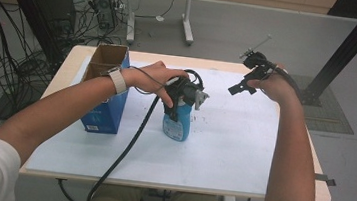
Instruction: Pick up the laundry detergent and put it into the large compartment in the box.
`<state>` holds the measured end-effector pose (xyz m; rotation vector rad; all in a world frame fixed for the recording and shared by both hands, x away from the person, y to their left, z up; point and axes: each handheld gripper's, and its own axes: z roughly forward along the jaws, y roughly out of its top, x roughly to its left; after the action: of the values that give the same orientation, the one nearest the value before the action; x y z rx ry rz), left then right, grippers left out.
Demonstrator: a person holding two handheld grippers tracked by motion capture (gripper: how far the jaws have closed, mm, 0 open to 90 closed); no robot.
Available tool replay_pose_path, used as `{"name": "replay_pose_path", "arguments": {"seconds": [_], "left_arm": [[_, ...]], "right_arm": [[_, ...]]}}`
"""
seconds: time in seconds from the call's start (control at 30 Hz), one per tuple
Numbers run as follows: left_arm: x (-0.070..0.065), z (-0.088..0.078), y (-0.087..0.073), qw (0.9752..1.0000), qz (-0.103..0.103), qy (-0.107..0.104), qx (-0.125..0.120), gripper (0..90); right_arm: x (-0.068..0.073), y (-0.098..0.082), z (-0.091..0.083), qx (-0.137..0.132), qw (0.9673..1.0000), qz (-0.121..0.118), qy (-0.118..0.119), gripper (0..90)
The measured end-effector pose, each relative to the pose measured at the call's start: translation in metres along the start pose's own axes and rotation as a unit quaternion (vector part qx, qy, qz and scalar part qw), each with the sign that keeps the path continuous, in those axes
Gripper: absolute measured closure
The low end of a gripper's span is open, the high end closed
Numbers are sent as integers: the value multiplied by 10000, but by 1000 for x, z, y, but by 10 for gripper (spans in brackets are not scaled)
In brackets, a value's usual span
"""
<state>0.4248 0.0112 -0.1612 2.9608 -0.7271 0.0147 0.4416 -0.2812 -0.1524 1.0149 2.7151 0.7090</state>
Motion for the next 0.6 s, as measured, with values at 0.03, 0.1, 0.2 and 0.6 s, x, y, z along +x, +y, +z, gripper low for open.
{"name": "replay_pose_path", "arguments": {"seconds": [0.03,0.1,0.2,0.6], "left_arm": [[0,0,0,10000,5,0,-1,379],[-1,0,-1,10000,-30,-4,-14,379],[0,-1,-1,10000,-35,-5,-25,380],[0,-2,-4,9999,-96,3,-61,379]], "right_arm": [[0,0,0,4,10000,7,-1,91],[0,0,0,4,10000,11,-5,91],[-1,-1,-1,-8,10000,15,3,91],[-1,-4,-3,-29,10000,27,-16,91]]}}
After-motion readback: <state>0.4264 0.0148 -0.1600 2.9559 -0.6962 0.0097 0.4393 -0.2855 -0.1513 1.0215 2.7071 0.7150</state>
